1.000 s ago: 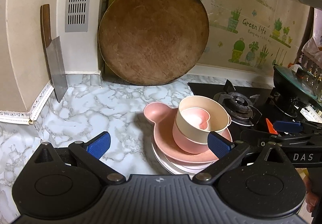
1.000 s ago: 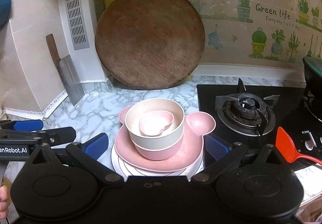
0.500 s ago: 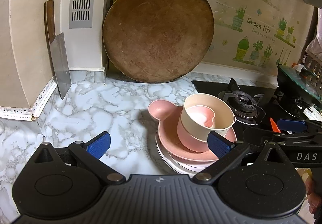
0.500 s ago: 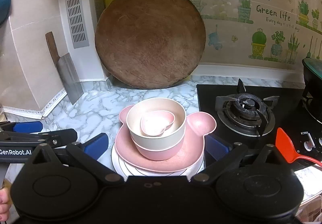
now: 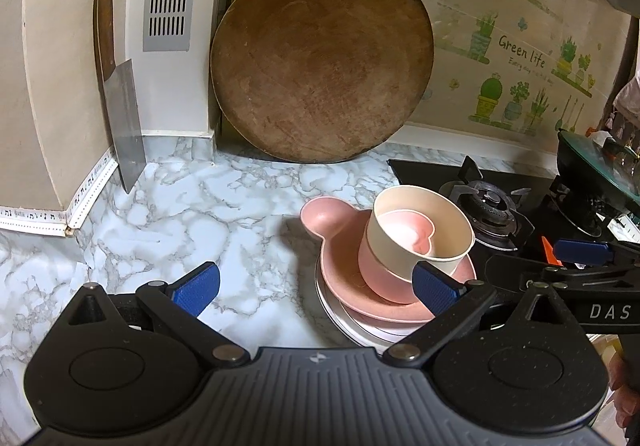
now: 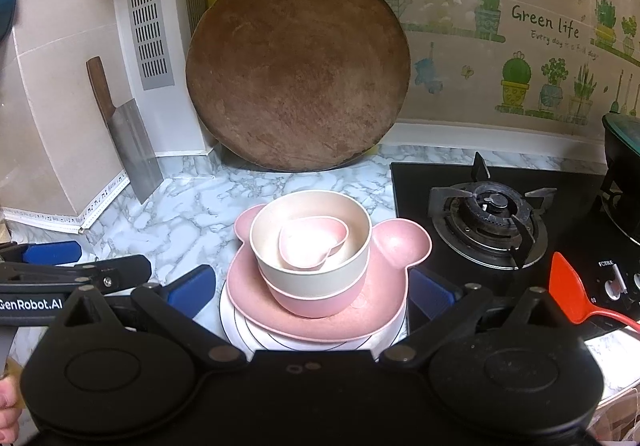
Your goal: Organize plates and bowls
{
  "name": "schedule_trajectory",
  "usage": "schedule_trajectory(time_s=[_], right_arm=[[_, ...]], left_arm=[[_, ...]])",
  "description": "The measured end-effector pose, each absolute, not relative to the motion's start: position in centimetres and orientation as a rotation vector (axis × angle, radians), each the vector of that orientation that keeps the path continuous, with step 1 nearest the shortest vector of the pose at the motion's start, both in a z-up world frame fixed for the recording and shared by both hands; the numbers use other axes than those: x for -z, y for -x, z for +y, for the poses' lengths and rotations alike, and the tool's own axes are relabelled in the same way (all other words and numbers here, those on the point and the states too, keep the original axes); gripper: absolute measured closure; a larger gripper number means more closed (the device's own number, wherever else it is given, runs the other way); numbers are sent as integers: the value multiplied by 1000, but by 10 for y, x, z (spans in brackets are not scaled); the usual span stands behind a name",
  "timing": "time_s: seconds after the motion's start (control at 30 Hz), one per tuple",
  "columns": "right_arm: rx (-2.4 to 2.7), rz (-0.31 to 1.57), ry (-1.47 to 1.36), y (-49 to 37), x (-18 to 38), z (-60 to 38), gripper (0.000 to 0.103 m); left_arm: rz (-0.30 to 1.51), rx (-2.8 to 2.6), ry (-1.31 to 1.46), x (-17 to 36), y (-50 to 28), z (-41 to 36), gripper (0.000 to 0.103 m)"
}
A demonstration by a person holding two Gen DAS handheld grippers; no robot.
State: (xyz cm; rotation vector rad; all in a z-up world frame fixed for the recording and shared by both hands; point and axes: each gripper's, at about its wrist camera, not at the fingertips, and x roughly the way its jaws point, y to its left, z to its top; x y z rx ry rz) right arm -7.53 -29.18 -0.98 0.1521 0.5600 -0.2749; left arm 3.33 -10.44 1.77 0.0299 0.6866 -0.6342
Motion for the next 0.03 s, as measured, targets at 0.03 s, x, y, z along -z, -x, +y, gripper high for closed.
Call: schedule_trajectory(time_s=[0.03], right_arm=[[273, 561, -151, 74, 10, -291, 0]], left_arm=[[690, 634, -27, -17, -34, -104, 0]])
